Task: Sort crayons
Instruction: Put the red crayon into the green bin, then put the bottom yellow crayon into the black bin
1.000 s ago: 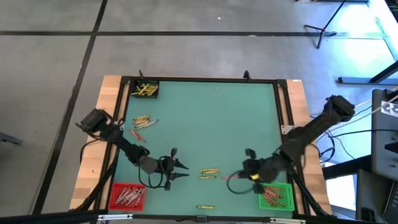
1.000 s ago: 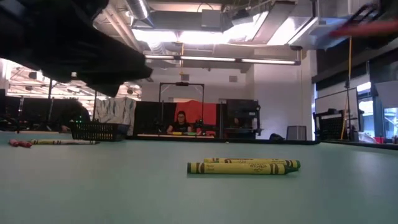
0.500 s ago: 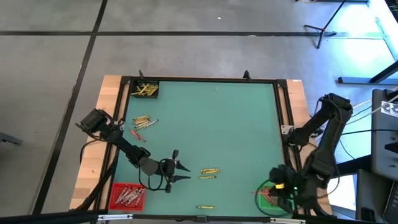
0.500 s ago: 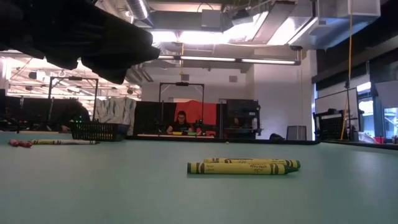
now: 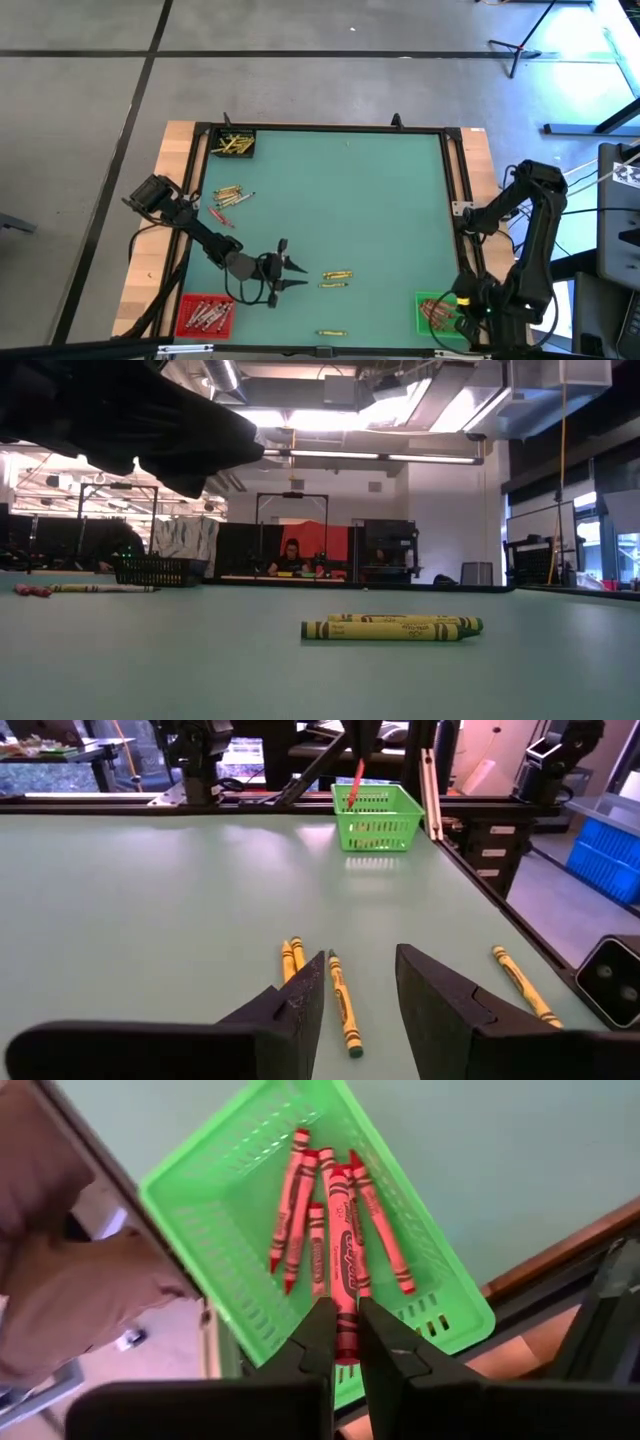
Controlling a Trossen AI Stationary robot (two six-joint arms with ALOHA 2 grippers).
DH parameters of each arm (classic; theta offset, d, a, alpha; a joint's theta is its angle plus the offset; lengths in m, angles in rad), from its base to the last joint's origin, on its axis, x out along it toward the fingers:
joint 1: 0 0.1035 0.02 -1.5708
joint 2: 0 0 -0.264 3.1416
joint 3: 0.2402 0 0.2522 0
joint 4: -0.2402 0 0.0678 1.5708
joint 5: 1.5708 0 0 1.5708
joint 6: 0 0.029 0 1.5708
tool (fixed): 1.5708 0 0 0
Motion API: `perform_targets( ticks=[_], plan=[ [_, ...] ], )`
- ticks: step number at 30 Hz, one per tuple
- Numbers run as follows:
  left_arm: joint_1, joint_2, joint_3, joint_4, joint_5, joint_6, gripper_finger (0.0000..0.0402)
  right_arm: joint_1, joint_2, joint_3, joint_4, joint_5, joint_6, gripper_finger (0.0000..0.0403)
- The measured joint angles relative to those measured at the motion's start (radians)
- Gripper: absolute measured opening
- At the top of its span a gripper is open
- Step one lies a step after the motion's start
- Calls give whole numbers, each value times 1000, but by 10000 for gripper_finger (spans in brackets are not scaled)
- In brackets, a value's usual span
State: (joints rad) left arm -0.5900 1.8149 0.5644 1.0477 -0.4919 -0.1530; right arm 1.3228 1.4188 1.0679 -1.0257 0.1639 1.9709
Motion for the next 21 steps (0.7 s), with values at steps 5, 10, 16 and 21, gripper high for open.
perform_targets(
  ticks=[5,10,16,21],
  plan=[
    [3,0,0,0,0,-4,109,-16,16,0,-22,-89,37,41],
    [3,0,0,0,-1,-12,109,-69,2,0,-22,-97,-1,104],
    [3,0,0,0,-1,-24,109,-202,-18,0,-14,-26,-228,165],
    [3,0,0,0,-2,-23,109,-343,0,0,43,204,-595,171]
  ],
)
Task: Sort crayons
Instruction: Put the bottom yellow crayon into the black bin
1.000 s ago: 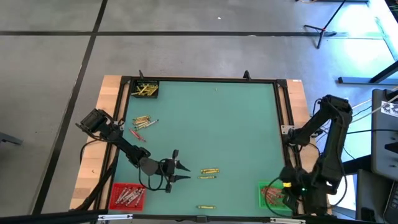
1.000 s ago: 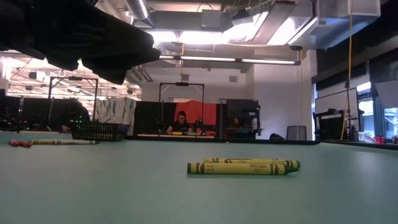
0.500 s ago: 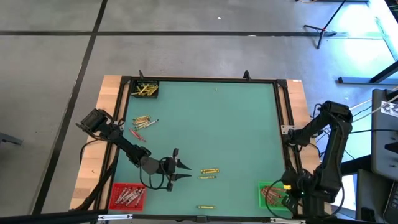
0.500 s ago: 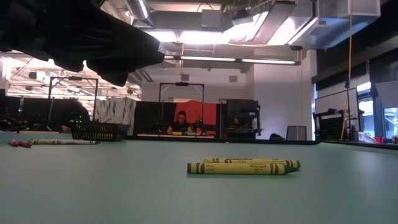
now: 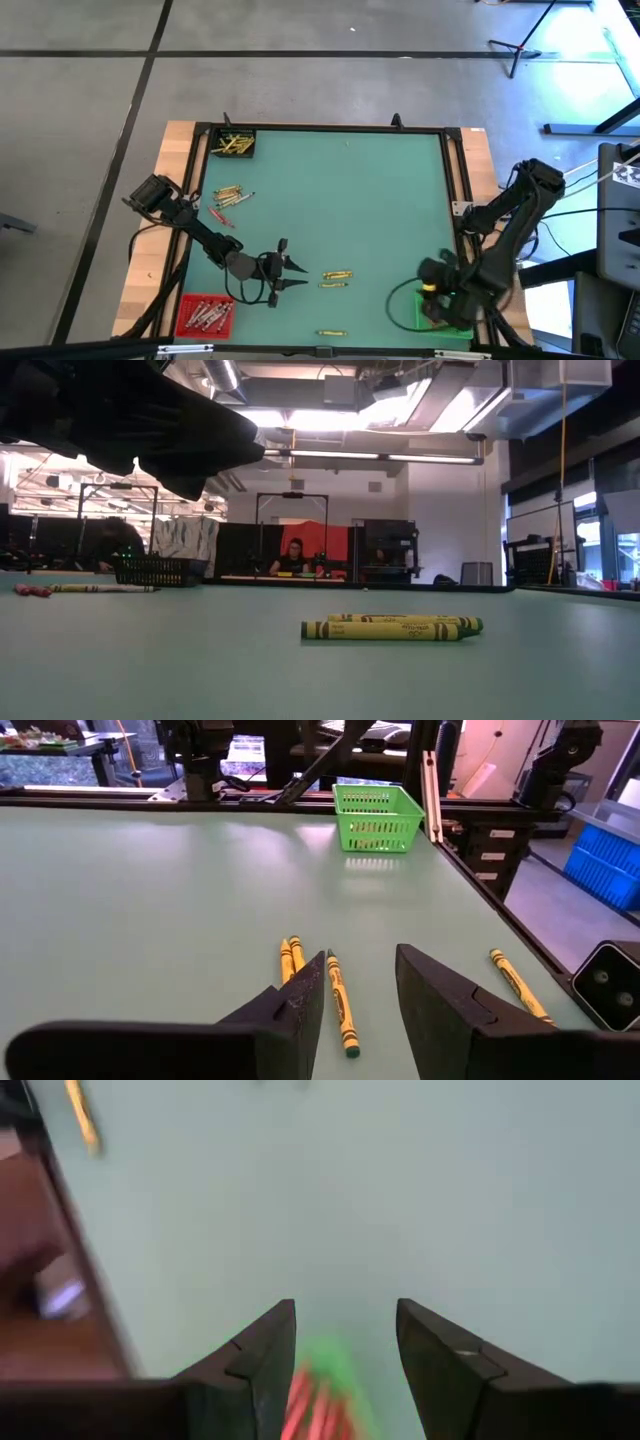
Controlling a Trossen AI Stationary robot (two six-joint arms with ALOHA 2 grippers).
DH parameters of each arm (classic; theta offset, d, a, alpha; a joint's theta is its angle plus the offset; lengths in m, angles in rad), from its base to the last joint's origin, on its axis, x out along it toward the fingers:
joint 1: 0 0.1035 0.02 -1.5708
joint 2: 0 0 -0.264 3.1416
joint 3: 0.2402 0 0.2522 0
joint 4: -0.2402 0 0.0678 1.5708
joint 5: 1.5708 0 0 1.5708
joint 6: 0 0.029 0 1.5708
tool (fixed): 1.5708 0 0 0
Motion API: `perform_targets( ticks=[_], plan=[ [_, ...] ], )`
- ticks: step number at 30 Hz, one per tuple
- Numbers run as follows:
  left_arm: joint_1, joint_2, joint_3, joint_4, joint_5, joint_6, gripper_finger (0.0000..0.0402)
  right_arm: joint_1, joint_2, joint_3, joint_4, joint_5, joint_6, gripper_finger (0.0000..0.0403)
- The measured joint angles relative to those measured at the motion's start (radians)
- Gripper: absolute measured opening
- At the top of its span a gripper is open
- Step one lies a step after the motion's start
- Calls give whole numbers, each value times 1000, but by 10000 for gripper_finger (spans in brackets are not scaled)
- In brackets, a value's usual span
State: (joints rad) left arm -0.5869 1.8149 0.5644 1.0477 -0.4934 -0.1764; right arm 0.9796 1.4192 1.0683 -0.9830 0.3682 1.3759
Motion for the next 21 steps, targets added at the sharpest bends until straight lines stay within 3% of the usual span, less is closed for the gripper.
perform_targets(
  ticks=[5,8,14,21],
  plan=[
    [0,0,0,0,0,1,109,-129,65,0,167,231,-423,159],
    [2,0,0,0,0,3,109,-195,126,0,290,268,-639,152],
    [19,0,0,-23,0,-1,109,-333,268,0,528,100,-920,148],
    [24,-1,0,-42,0,-4,109,-459,399,0,654,-49,-1074,147]
  ],
)
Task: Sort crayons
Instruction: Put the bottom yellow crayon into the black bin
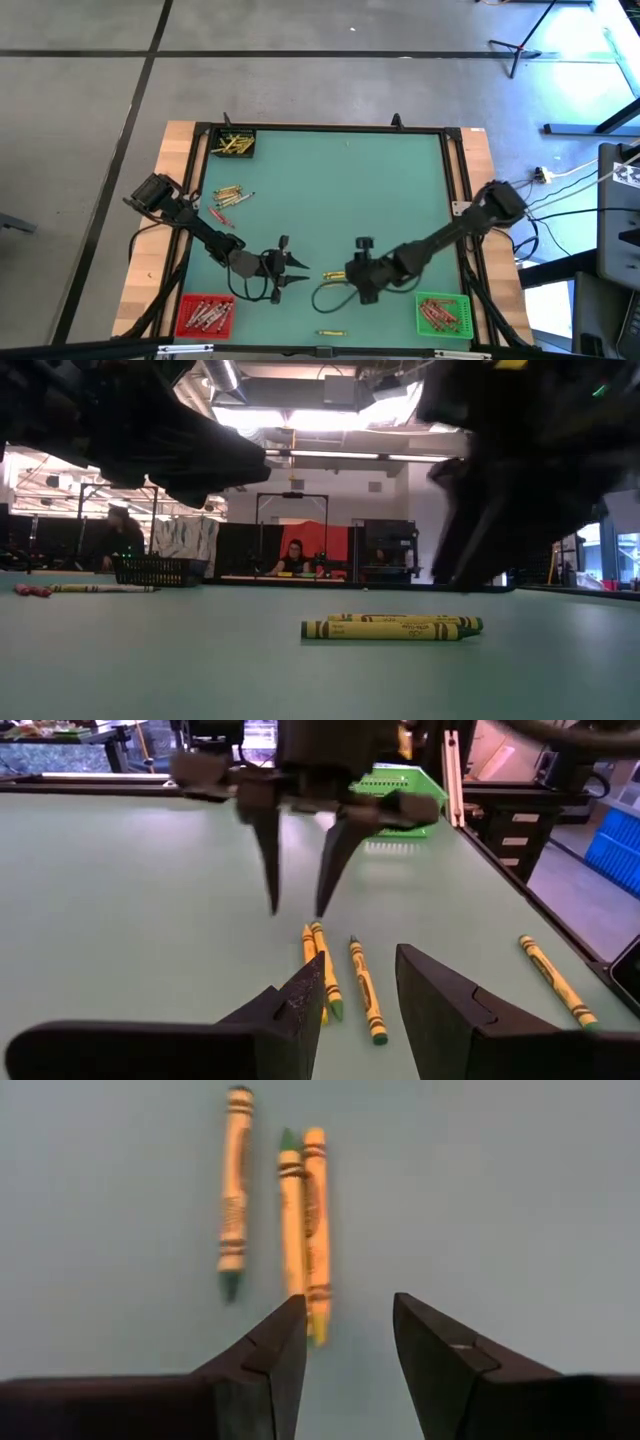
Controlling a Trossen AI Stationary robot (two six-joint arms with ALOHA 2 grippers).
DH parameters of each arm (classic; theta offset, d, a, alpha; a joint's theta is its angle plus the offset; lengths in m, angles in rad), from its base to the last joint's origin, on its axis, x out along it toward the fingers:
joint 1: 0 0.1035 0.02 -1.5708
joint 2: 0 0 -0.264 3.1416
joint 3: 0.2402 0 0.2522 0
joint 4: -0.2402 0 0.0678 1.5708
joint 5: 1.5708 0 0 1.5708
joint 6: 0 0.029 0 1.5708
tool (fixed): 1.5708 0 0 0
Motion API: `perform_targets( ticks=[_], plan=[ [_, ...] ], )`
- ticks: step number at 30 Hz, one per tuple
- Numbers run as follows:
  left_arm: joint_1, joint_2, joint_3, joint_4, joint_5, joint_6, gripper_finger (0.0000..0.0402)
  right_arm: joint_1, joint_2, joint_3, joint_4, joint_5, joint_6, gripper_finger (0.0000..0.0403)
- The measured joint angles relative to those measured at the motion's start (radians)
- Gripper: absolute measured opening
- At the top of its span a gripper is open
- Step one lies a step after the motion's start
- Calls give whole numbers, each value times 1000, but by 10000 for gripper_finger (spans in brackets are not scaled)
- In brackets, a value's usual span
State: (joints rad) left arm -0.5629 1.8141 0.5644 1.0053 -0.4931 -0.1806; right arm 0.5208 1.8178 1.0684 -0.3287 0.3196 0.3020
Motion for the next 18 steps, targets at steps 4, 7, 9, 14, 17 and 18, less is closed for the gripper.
perform_targets(
  ticks=[4,7,9,14,17,18],
  plan=[
    [0,0,0,-5,0,0,109,-36,6,0,93,-30,-73,147],
    [0,0,0,-5,0,0,109,-59,6,0,144,-95,-79,147],
    [0,0,0,-7,0,0,109,-68,18,-5,189,-114,-75,147],
    [0,0,0,-13,0,5,109,-79,58,-53,313,-112,-75,147],
    [5,0,0,-21,0,5,109,-79,68,-69,355,-104,-74,147],
    [7,0,0,-26,-2,5,109,-79,74,-73,361,-95,-72,147]
  ],
)
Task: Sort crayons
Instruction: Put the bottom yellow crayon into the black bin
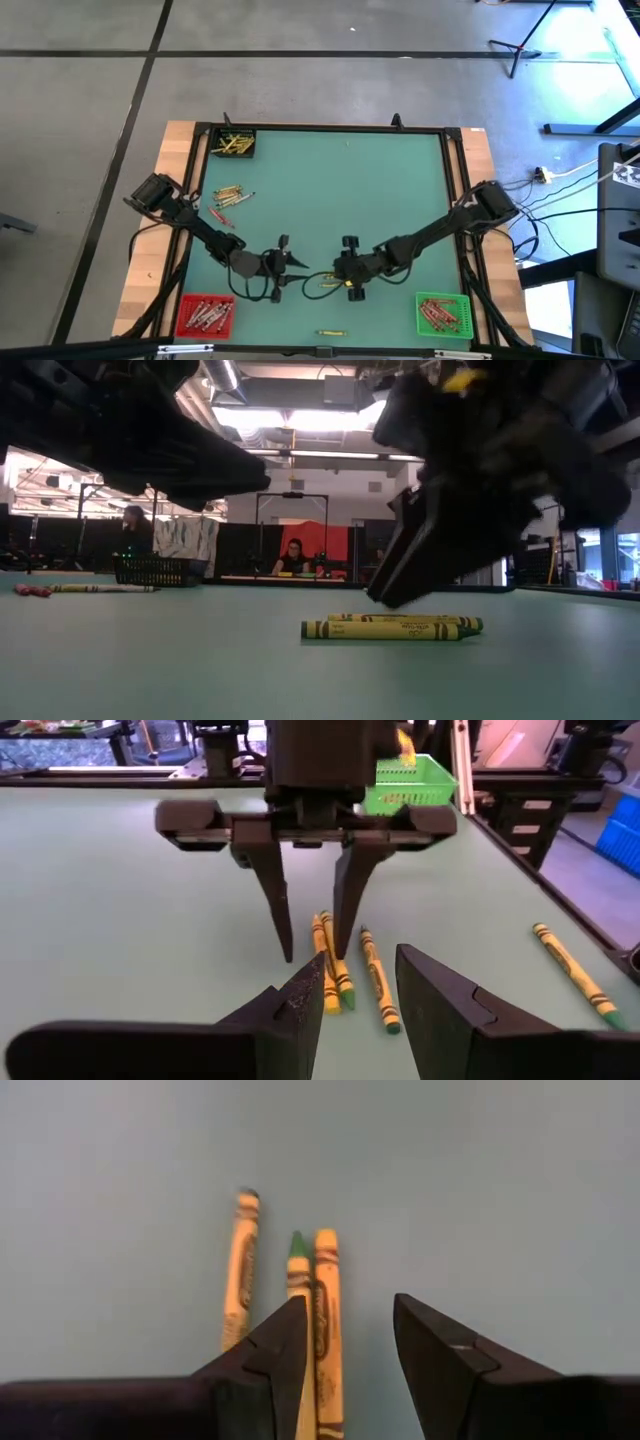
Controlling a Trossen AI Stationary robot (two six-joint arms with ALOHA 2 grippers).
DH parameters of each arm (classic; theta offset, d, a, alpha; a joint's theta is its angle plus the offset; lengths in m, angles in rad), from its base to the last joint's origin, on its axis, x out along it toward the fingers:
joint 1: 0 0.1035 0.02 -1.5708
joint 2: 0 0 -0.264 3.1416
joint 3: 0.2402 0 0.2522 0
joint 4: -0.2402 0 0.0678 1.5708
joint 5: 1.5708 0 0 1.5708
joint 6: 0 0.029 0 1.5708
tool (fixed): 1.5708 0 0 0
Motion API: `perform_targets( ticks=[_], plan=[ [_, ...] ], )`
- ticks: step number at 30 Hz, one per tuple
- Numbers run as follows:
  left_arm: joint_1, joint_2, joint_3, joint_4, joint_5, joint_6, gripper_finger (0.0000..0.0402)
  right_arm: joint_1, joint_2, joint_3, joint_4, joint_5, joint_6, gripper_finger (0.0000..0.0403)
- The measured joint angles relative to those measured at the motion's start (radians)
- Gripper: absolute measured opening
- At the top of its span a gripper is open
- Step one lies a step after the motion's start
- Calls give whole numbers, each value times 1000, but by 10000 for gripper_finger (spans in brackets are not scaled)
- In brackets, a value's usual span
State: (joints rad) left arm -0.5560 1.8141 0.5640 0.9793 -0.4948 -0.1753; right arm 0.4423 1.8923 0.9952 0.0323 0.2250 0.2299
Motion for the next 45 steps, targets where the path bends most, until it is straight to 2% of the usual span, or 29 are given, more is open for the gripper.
perform_targets(
  ticks=[16,23,28,33,36,45],
  plan=[
    [14,0,0,-6,-1,2,109,-36,-1,-72,24,3,10,139],
    [18,0,0,-6,-1,2,109,-79,-2,-90,28,-58,8,64],
    [41,0,0,-23,-2,-3,109,-89,-1,-91,28,-60,3,11],
    [92,0,8,-106,3,-30,109,-88,1,-94,85,-39,-31,22],
    [119,0,24,-158,45,-34,109,-89,-2,-96,124,-30,-61,15],
    [127,0,29,-175,61,-24,109,-92,-39,-97,153,40,-107,6]
  ],
)
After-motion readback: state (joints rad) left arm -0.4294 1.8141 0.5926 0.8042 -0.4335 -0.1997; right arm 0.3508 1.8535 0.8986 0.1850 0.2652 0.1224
